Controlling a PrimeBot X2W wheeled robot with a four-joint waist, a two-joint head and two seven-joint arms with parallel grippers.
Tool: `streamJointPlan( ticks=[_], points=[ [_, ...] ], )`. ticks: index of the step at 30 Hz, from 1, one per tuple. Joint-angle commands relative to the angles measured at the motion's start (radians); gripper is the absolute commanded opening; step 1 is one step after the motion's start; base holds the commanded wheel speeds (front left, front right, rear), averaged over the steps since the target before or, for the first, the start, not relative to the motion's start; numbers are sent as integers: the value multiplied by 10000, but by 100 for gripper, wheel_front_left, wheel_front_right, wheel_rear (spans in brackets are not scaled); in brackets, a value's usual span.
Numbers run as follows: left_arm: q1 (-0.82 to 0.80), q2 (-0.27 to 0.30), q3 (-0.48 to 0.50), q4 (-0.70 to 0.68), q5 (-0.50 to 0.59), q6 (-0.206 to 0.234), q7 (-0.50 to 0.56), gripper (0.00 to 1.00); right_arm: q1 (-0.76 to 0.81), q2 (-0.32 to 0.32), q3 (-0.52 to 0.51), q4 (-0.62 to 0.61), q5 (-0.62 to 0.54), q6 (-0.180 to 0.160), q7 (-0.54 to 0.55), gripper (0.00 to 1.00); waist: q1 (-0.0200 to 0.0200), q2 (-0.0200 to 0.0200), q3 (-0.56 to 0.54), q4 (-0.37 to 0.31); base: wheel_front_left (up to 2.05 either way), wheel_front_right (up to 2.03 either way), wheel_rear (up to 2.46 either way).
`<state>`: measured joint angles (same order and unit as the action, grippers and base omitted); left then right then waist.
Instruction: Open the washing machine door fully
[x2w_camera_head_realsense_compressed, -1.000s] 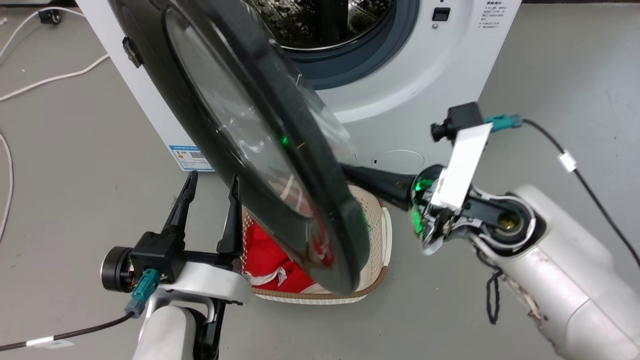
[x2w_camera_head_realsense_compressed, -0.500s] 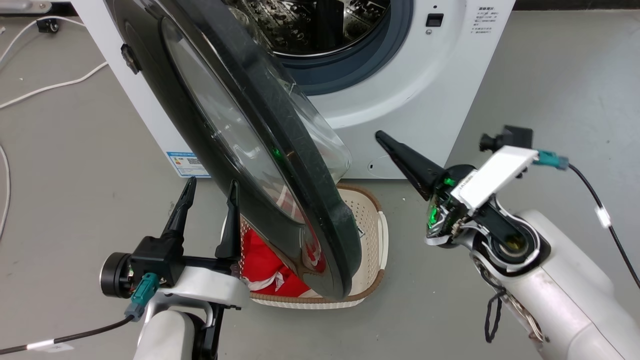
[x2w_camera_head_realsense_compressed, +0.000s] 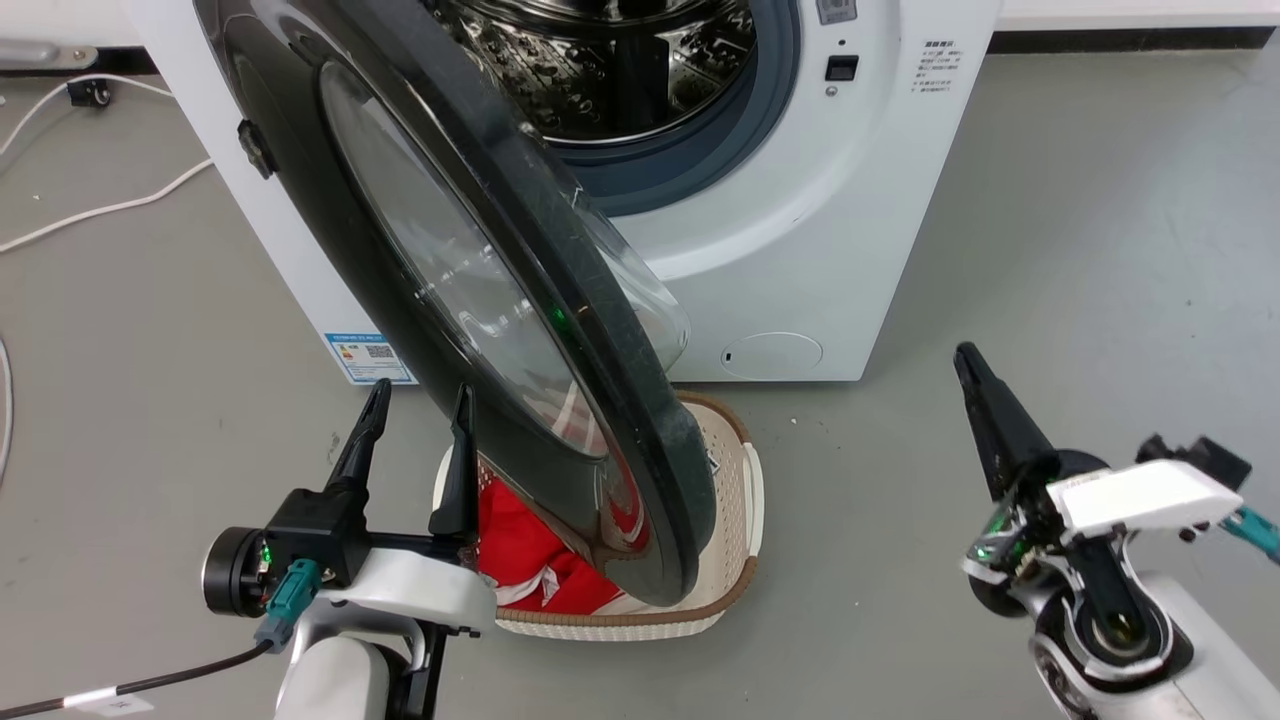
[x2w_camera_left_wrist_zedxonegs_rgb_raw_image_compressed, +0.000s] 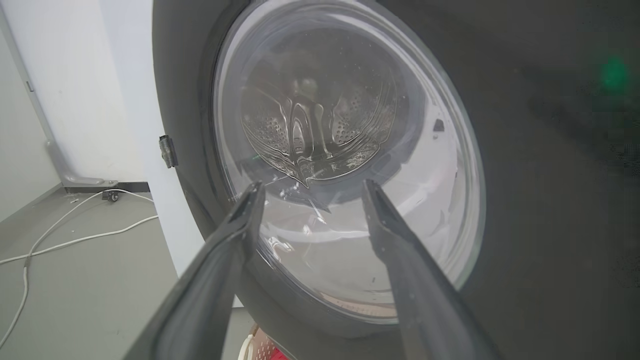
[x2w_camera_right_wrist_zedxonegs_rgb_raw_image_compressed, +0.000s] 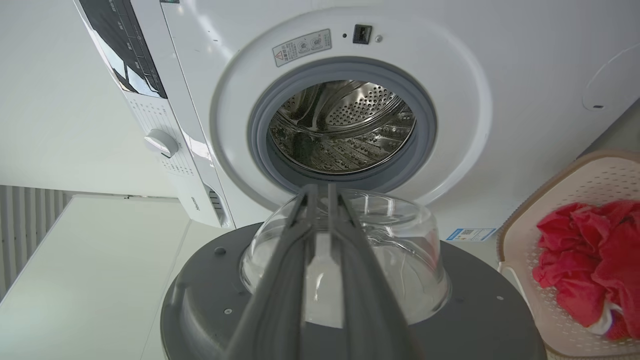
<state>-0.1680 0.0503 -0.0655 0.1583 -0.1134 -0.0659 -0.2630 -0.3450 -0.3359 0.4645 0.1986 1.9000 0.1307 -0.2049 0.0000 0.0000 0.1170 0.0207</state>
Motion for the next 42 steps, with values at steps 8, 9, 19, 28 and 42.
streamJointPlan(
  ticks=[8, 9, 19, 28, 42],
  points=[
    [176, -1, -2, 60, -3, 70, -26, 100, 1104, -260, -963, -226, -2339, 0, -595, 100, 0, 0, -168, -30, 0, 0, 0],
    [180, -1, 7, 54, 7, 73, -26, 100, 1133, -123, -1335, -97, -3105, 0, -602, 100, 0, 0, -166, -36, 0, 0, 0],
    [115, 0, 112, 13, 49, 19, -26, 100, 1933, 1954, -4689, -1074, -12870, 0, -599, 100, 0, 0, -157, 32, 0, 0, 0],
    [85, 0, 106, 23, 84, 4, -26, 100, 2990, 2751, -4981, -2113, -17545, -3, -450, 100, 0, 0, -244, 119, 0, 0, 0],
    [181, 0, 161, -6, 138, 51, -25, 100, 3192, 2873, -5039, -1608, -18036, -3, -480, 100, 0, 0, -255, 35, 0, 0, 0]
  ],
)
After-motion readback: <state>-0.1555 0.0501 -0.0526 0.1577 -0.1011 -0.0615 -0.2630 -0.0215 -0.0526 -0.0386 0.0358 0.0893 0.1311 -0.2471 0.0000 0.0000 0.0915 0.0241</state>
